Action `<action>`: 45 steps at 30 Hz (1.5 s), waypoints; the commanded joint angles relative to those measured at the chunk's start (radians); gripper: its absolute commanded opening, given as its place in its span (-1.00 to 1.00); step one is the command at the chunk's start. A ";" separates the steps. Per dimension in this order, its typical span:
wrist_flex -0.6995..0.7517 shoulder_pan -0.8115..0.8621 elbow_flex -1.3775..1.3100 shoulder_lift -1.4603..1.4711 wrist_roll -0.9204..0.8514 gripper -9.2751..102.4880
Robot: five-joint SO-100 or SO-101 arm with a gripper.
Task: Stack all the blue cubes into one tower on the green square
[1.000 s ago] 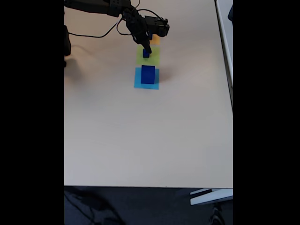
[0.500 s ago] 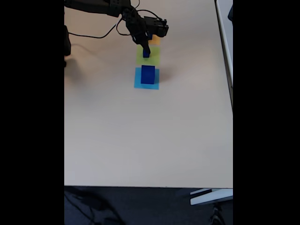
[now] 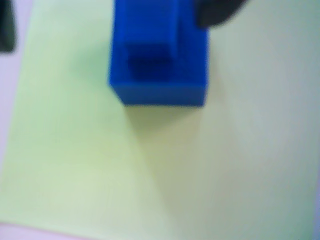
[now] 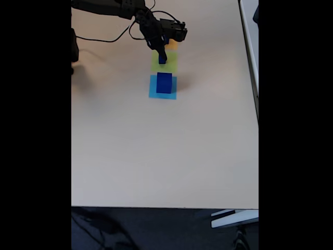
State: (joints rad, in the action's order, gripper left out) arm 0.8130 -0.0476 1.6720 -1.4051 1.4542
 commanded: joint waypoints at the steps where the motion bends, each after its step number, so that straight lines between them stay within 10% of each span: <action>1: 0.003 0.000 -0.014 -0.035 -0.002 -0.52; 45: -0.040 -0.005 0.002 0.020 -0.006 -0.52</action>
State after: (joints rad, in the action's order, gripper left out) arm 0.7915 -0.0476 1.6843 -1.3744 1.4542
